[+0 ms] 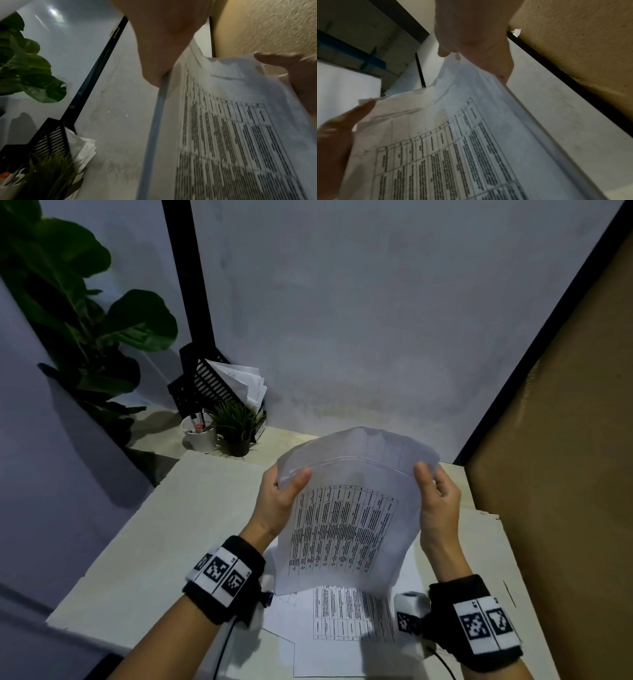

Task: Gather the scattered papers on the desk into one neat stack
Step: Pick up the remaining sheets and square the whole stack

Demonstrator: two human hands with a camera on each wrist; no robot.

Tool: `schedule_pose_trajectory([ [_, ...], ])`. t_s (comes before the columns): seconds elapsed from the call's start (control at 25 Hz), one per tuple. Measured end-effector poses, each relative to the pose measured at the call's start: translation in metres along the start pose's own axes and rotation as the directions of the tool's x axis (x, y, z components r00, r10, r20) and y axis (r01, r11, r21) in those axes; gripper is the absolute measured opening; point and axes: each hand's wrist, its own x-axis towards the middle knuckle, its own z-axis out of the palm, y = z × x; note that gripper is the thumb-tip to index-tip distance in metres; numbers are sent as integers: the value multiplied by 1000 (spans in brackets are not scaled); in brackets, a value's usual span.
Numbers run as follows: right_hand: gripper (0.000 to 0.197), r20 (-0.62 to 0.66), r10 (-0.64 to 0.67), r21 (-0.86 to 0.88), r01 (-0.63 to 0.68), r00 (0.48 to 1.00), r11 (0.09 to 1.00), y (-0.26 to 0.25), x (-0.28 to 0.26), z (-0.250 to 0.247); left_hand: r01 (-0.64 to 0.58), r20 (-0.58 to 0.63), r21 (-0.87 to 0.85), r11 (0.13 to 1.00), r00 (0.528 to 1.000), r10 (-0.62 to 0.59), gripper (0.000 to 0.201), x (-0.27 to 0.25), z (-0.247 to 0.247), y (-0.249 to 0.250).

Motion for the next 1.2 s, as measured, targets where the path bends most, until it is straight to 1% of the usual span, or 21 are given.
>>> schedule_pose_trajectory([
  [0.04, 36, -31, -26, -30, 25, 999, 999, -2, 1, 4, -20, -28, 3, 1000, 999, 20, 67, 3, 2, 5],
  [0.08, 32, -67, -43, -57, 39, 997, 998, -2, 3, 7, -42, -61, 18, 999, 997, 43, 64, 6, 4, 9],
  [0.16, 21, -137, -51, -94, 38, 989, 995, -1, 5, 12, -67, -138, 87, 994, 987, 79, 54, 9, 7, 12],
  [0.2, 19, -168, -56, -110, 38, 984, 993, -1, 7, 14, -60, -185, 123, 991, 979, 82, 46, 10, 8, 12],
  [0.28, 28, -220, -64, -164, 28, 973, 986, 1, 9, 16, -26, -260, 151, 988, 964, 65, 35, 12, 11, 10],
  [0.32, 32, -233, -66, -186, 22, 970, 982, 3, 10, 16, -10, -274, 149, 989, 960, 51, 31, 12, 11, 10],
  [0.4, 31, -232, -56, -168, 16, 971, 986, 6, 8, 15, -17, -263, 145, 989, 963, 55, 29, 11, 11, 11],
  [0.44, 29, -230, -43, -141, 11, 972, 990, 4, 8, 15, -35, -246, 142, 989, 967, 69, 35, 11, 11, 13],
  [0.52, 36, -243, -30, -115, 2, 969, 993, 0, 9, 16, -47, -228, 125, 991, 971, 75, 51, 11, 12, 16],
  [0.56, 39, -254, -30, -118, 0, 967, 993, -1, 10, 17, -42, -227, 118, 992, 972, 68, 53, 11, 12, 16],
  [0.64, 36, -275, -36, -120, 3, 961, 993, -5, 11, 21, -17, -222, 104, 994, 974, 40, 49, 12, 13, 17],
  [0.72, 24, -299, -50, -139, 8, 953, 990, -2, 12, 22, -3, -222, 104, 995, 975, 27, 39, 12, 14, 18],
  [0.76, 21, -303, -53, -152, 6, 952, 988, -1, 12, 22, 0, -227, 104, 995, 974, 24, 33, 12, 14, 19],
  [0.88, 21, -264, -69, -178, 22, 962, 984, 9, 13, 17, 5, -222, 138, 990, 975, 26, 16, 12, 15, 16],
  [0.96, 18, -226, -43, -212, -6, 973, 977, 16, 13, 12, 5, -202, 177, 984, 979, 31, 19, 11, 15, 13],
  [1.0, 15, -186, -15, -208, -24, 982, 978, 21, 12, 8, 3, -194, 175, 984, 981, 32, 21, 10, 14, 12],
  [1.04, 16, -131, 14, -181, -38, 991, 983, 25, 12, 3, -5, -185, 159, 987, 982, 35, 20, 9, 11, 11],
  [1.12, 30, -5, 64, -168, -64, 998, 984, 36, 9, -8, -5, -160, 118, 993, 987, 24, 20, 7, 7, 2],
  [1.16, 30, 51, 85, -217, -72, 995, 974, 44, 7, -12, 9, -164, 110, 994, 986, 9, 21, 7, 7, -7],
  [1.2, 22, 99, 99, -313, -63, 990, 948, 53, 4, -11, 31, -195, 121, 992, 981, -7, 20, 7, 8, -20],
])
